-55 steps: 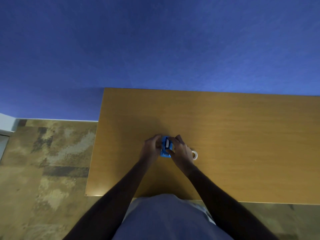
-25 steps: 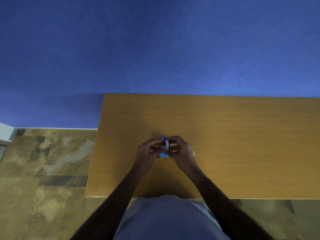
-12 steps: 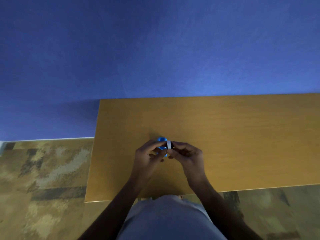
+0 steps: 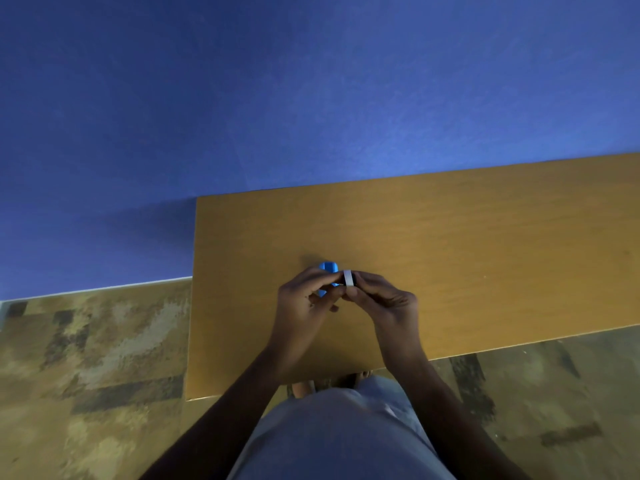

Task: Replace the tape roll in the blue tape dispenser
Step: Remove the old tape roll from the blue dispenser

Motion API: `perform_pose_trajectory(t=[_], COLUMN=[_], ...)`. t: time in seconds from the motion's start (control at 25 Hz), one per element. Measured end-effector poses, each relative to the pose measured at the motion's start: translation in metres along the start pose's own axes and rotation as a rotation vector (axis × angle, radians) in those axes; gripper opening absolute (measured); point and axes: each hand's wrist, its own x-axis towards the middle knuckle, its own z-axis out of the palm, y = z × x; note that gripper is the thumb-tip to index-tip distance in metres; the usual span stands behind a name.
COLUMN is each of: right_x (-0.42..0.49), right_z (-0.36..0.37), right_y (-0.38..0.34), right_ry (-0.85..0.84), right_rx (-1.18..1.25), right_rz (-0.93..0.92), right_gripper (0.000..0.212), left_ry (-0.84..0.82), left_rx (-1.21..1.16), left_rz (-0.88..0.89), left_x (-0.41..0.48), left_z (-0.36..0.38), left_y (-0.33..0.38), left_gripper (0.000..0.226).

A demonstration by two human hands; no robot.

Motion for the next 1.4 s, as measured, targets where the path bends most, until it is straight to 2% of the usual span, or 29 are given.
perform_pose_trajectory(t=[0.44,0.64,0.76,0.88,1.0,1.24,1.4], right_x=[0.013,0.037,0.046,0.054,0.064,0.075,0.077], right_z=[-0.021,-0.054,-0.065,-0.073,-0.075,-0.074,-0.065], right_y=[-0.021,-0.037,-0.042,-0.042,-0.039,-0.033,-0.04], right_ry=[0.012,-0.192,-0.279,-0.345,-0.382,-0.392,-0.38], right_rx=[-0.038,0.069,0.131,0.149,0.081,0.039,-0.01], right_rz=[0.009,0.135,0.271,0.309,0.253,0.181,0.13], right_gripper=[0.031,0.026,0.032,0.037,0.029,0.021,0.03], left_ry=[0.047,-0.083,-0.188,-0.267,-0.225,-0.11,-0.055], left_rx=[-0.098,-0.135,-0.166,-0.188,-0.07,-0.031,0.11], left_rz=[0.024,0.045,0.005,-0.038,-0.006,-0.039,0.031], left_x=[0.008,0.023,0.024,0.025,0.029,0.036,0.039], left_z=[0.033,0.026,0.024,0.023,0.024,0.028,0.032], left_y=[0.015,0.021,0.025,0.031,0.034,0.032,0.03], left_gripper=[0.024,0.029,0.024,0.029,0.039,0.035,0.03])
